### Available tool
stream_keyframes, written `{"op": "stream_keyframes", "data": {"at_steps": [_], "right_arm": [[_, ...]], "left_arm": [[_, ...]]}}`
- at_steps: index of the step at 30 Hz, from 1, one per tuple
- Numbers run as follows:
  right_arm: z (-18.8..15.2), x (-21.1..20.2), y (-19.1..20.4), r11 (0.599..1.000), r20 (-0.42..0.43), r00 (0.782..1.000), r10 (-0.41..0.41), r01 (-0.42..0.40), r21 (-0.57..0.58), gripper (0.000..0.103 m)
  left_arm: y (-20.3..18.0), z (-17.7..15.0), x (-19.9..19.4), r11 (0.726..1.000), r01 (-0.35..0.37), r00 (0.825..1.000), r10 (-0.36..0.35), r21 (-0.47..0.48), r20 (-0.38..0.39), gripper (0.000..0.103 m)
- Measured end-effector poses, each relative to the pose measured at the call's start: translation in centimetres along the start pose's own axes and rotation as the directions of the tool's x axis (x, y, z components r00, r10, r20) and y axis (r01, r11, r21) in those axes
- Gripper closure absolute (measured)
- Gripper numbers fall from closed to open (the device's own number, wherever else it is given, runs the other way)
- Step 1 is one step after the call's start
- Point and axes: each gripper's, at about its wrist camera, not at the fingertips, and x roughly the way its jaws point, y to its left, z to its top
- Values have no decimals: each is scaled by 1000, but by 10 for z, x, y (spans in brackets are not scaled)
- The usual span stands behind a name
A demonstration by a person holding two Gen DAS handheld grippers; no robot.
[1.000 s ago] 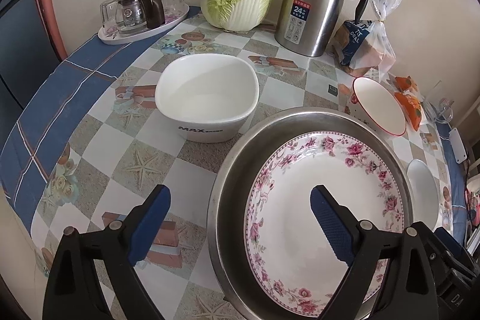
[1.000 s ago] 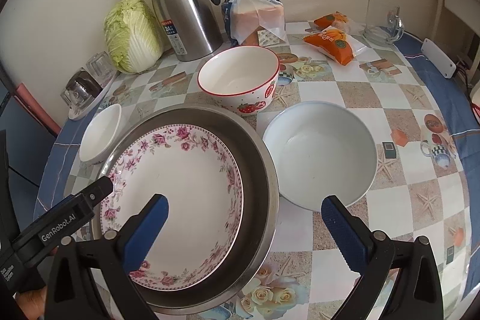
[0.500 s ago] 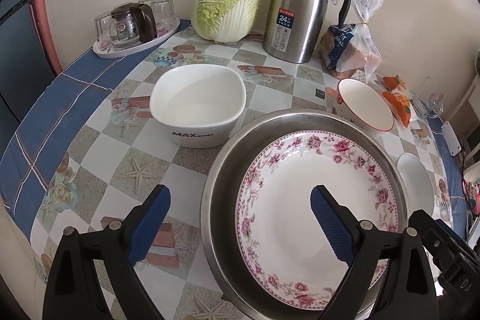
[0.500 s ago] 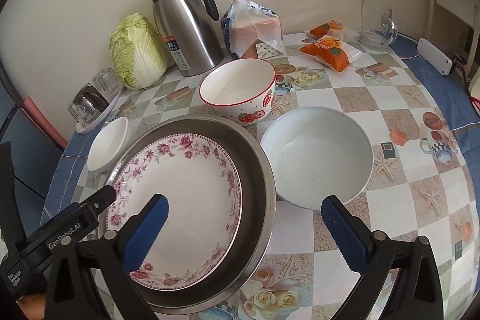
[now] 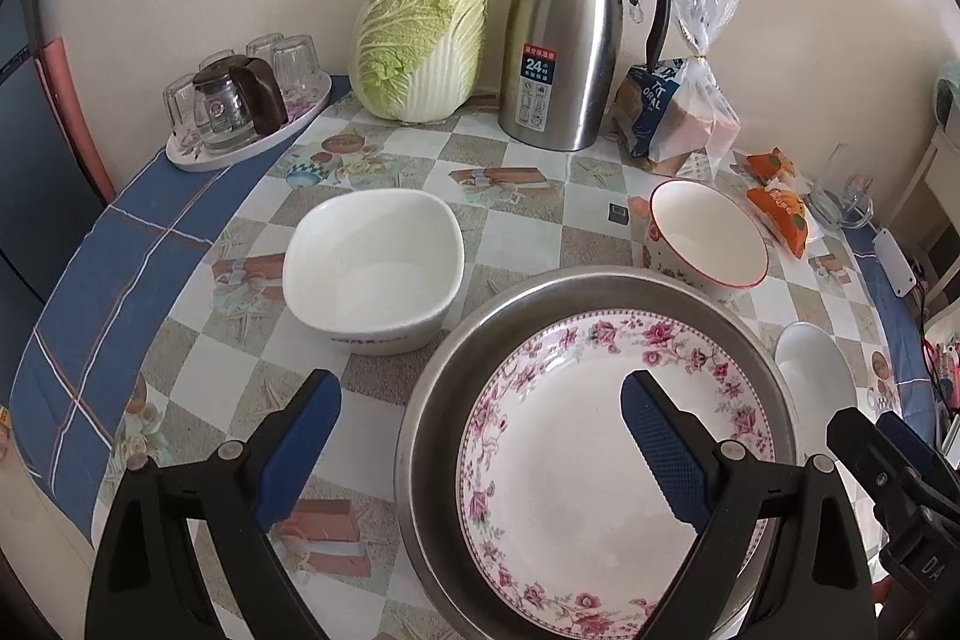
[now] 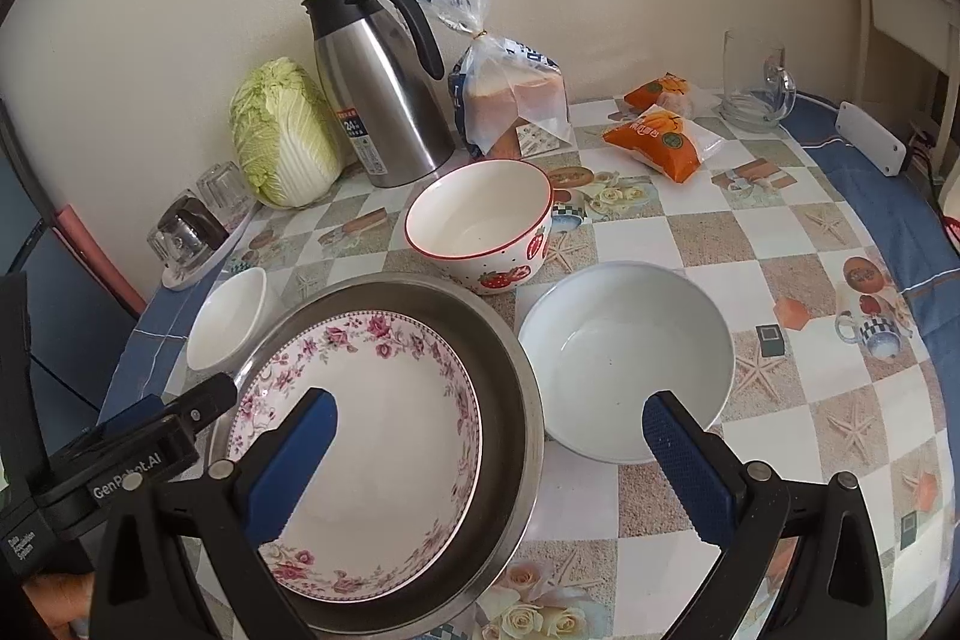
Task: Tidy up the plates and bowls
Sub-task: 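Move both grippers to the rim of the red-rimmed strawberry bowl, then close both grippers on the strawberry bowl rim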
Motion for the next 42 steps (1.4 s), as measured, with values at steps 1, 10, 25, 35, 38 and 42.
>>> {"op": "stream_keyframes", "data": {"at_steps": [1,10,25,35,38,42], "right_arm": [[2,-1,0,1000,9,1000,0,0,-2,0],[33,-6,-2,1000,57,998,28,-28,-2,0],[87,11,-11,998,57,998,25,-21,-65,0],[131,28,-14,992,62,997,-48,54,-111,0],[133,46,-17,986,-2,995,-103,102,-130,0],[131,70,-17,974,-61,986,-153,140,-179,0]], "left_arm": [[-1,5,-1,1000,1,1000,-1,10,4,8],[-13,44,-7,994,5,999,-10,107,43,8],[-38,91,19,982,42,999,-46,185,18,8],[-56,122,50,979,87,996,-81,182,-37,8],[-58,125,68,984,105,992,-94,142,-82,8],[-67,125,90,984,134,983,-116,118,-146,8]]}}
